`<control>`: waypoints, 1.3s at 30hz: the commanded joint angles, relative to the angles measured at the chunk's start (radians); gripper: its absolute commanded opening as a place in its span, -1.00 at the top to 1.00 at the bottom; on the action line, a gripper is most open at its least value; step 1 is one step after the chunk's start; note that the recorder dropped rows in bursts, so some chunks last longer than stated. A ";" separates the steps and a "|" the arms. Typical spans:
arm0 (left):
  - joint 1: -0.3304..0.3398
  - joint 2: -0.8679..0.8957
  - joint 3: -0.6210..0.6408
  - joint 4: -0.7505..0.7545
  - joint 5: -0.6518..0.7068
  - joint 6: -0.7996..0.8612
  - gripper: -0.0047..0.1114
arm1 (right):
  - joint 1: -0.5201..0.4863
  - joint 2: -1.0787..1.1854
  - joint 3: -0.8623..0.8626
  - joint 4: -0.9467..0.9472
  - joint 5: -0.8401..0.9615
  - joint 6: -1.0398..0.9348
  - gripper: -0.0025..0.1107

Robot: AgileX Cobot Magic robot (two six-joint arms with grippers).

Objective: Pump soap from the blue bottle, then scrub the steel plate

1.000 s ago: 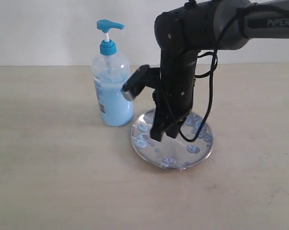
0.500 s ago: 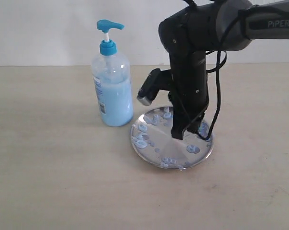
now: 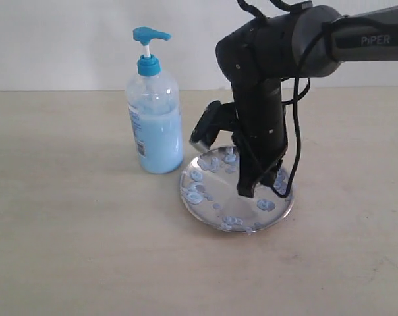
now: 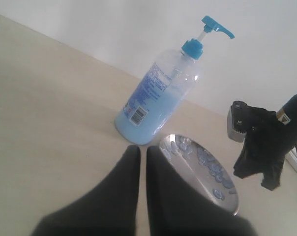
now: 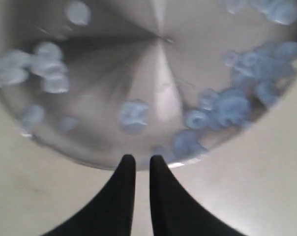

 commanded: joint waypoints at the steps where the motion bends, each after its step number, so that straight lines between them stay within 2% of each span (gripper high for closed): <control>1: -0.002 0.000 0.004 -0.005 -0.004 -0.006 0.84 | -0.004 -0.001 0.000 -0.151 -0.243 0.533 0.96; 2: -0.002 0.000 0.004 -0.005 -0.004 -0.006 0.84 | -0.004 -0.007 0.000 -0.123 -0.214 0.617 0.96; 4: -0.002 0.000 0.004 -0.005 -0.004 -0.006 0.84 | -0.004 -0.033 0.013 -0.071 -0.124 0.566 0.96; 6: -0.002 0.000 0.004 -0.005 -0.004 -0.006 0.84 | -0.004 -0.111 0.066 -0.064 -0.178 0.564 0.96; 9: -0.002 0.000 0.004 -0.005 -0.004 -0.006 0.84 | -0.017 -0.369 0.224 -0.064 -0.416 0.675 0.96; 10: -0.002 0.000 0.004 -0.005 -0.004 -0.006 0.84 | -0.018 -0.592 0.362 -0.073 -0.644 0.726 0.96; 11: -0.002 0.000 0.004 -0.005 -0.004 -0.006 0.84 | -0.018 -0.703 0.440 -0.085 -0.779 0.724 0.96; 12: -0.002 0.000 0.004 -0.005 -0.004 -0.006 0.84 | -0.016 -0.906 0.616 -0.107 -1.032 0.676 0.96; 13: -0.002 0.000 0.004 -0.005 -0.007 -0.006 0.84 | -0.016 -0.978 0.689 -0.107 -1.100 0.666 0.96; 14: -0.002 0.000 0.004 -0.005 -0.008 -0.006 0.84 | -0.016 -1.139 0.851 -0.107 -1.127 0.666 0.96; 17: -0.002 0.000 0.004 -0.005 -0.008 -0.006 0.84 | -0.016 -1.384 1.093 -0.095 -1.035 0.696 0.96; 19: -0.002 0.000 0.004 -0.005 -0.008 -0.006 0.84 | -0.016 -1.578 1.235 -0.095 -1.015 0.820 0.96; 22: -0.002 0.000 0.004 -0.005 -0.008 -0.006 0.84 | -0.016 -1.749 1.291 -0.095 -0.908 0.923 0.96; 26: -0.002 0.000 0.004 -0.005 -0.008 -0.006 0.84 | -0.016 -1.892 1.291 -0.098 -0.597 0.923 0.96; 30: -0.002 0.000 0.004 -0.005 -0.008 -0.006 0.84 | -0.019 -1.955 1.291 -0.184 -0.596 0.921 0.96; 33: -0.002 0.000 0.004 -0.005 -0.008 -0.006 0.84 | -0.111 -2.066 1.291 -0.190 -0.599 0.830 0.96; 36: -0.002 -0.008 0.004 -0.005 -0.002 -0.006 0.84 | -0.248 -2.066 1.287 -0.191 -0.604 0.796 0.96; 39: -0.002 -0.008 0.004 -0.005 -0.004 -0.006 0.84 | -0.329 -2.066 1.291 -0.124 -0.603 0.795 0.96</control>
